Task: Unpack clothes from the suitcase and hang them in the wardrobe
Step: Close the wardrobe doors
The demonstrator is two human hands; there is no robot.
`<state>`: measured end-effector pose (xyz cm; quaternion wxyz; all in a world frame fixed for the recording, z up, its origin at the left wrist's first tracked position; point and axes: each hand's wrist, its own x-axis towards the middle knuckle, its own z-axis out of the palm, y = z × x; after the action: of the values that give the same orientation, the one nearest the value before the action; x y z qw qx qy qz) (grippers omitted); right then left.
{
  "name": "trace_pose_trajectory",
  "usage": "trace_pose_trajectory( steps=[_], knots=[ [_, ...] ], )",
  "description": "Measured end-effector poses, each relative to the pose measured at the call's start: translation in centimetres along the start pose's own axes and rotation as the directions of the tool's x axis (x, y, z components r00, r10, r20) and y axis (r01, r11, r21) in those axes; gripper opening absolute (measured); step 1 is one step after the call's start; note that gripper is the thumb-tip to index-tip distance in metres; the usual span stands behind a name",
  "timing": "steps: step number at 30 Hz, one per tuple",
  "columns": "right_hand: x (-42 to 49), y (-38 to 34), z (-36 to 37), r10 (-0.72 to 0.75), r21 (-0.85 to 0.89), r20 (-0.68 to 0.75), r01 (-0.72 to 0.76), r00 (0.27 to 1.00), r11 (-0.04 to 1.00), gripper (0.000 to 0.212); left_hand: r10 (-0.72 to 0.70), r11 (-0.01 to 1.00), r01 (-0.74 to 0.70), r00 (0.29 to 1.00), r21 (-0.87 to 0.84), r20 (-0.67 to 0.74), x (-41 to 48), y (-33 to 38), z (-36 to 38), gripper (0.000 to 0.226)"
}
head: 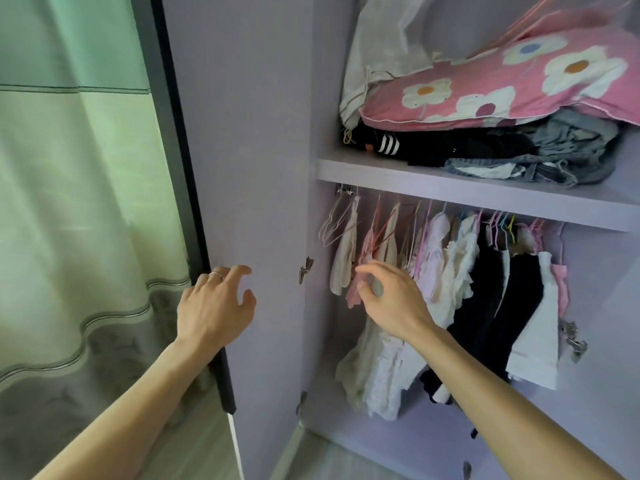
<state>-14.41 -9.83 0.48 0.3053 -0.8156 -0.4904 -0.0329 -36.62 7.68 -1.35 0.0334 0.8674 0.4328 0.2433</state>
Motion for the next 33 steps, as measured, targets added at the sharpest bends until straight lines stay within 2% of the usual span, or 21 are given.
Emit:
trace_pose_trajectory(
  steps=[3, 5, 8, 11, 13, 15, 17, 20, 23, 25, 27, 28, 30, 33],
  knots=[
    [0.5, -2.8, -0.2, -0.026, 0.042, -0.021, 0.027, 0.999, 0.999, 0.032, -0.08, 0.981, 0.07, 0.995, -0.179, -0.051, -0.3, -1.9, -1.7, 0.041],
    [1.3, -4.7, -0.4, -0.052, 0.07, -0.046, 0.055, 0.998, 0.996, 0.032, -0.088, 0.939, 0.055, 0.993, -0.34, -0.083, 0.1, -2.5, -2.2, 0.038],
    [2.8, -8.6, 0.1, -0.102, 0.109, -0.072, 0.109, 0.992, 0.988, 0.033, -0.181, 0.765, 0.023, 0.967, -0.643, -0.181, 0.5, -3.0, -3.3, 0.029],
    [4.4, -13.1, 1.1, -0.12, 0.176, -0.087, 0.134, 0.989, 0.975, 0.037, -0.269, 0.675, 0.023, 0.938, -0.737, -0.218, 1.8, -4.5, -4.3, 0.036],
    [5.4, -15.7, 2.0, -0.109, 0.237, -0.086, 0.126, 0.99, 0.963, 0.042, -0.264, 0.617, 0.057, 0.954, -0.784, -0.138, 2.9, -5.8, -4.7, 0.041],
    [6.8, -18.7, 3.5, -0.108, 0.286, -0.087, 0.129, 0.99, 0.95, 0.054, -0.16, 0.574, 0.071, 0.987, -0.816, -0.027, 4.4, -8.0, -5.2, 0.035],
    [8.0, -21.3, 4.9, -0.097, 0.323, -0.117, 0.13, 0.988, 0.937, 0.069, -0.025, 0.611, 0.084, 0.996, -0.787, 0.087, 5.4, -9.8, -5.5, 0.03],
    [9.2, -23.4, 6.5, -0.085, 0.387, -0.168, 0.145, 0.982, 0.911, 0.09, 0.098, 0.687, 0.102, 0.968, -0.72, 0.231, 6.3, -11.9, -4.6, 0.033],
    [10.3, -24.3, 7.9, -0.055, 0.355, -0.239, 0.14, 0.969, 0.924, 0.103, 0.169, 0.699, 0.09, 0.943, -0.709, 0.286, 7.0, -13.3, -3.8, 0.037],
    [10.9, -24.5, 8.3, -0.056, 0.324, -0.277, 0.149, 0.959, 0.934, 0.106, 0.205, 0.669, 0.093, 0.93, -0.737, 0.304, 7.6, -14.1, -3.5, 0.053],
    [11.1, -24.0, 8.1, -0.065, 0.322, -0.296, 0.164, 0.953, 0.933, 0.106, 0.243, 0.683, 0.082, 0.912, -0.726, 0.332, 7.9, -13.9, -3.6, 0.067],
    [11.1, -23.9, 8.3, -0.068, 0.322, -0.3, 0.169, 0.951, 0.932, 0.105, 0.27, 0.688, 0.063, 0.903, -0.723, 0.336, 8.1, -14.3, -3.4, 0.062],
    [10.8, -23.5, 8.3, -0.068, 0.344, -0.296, 0.173, 0.953, 0.923, 0.102, 0.318, 0.678, 0.04, 0.884, -0.734, 0.342, 8.2, -14.3, -3.0, 0.039],
    [10.0, -22.9, 7.4, -0.069, 0.408, -0.271, 0.179, 0.96, 0.895, 0.095, 0.361, 0.64, 0.025, 0.872, -0.768, 0.329, 8.0, -13.2, -2.8, 0.028]
  ],
)
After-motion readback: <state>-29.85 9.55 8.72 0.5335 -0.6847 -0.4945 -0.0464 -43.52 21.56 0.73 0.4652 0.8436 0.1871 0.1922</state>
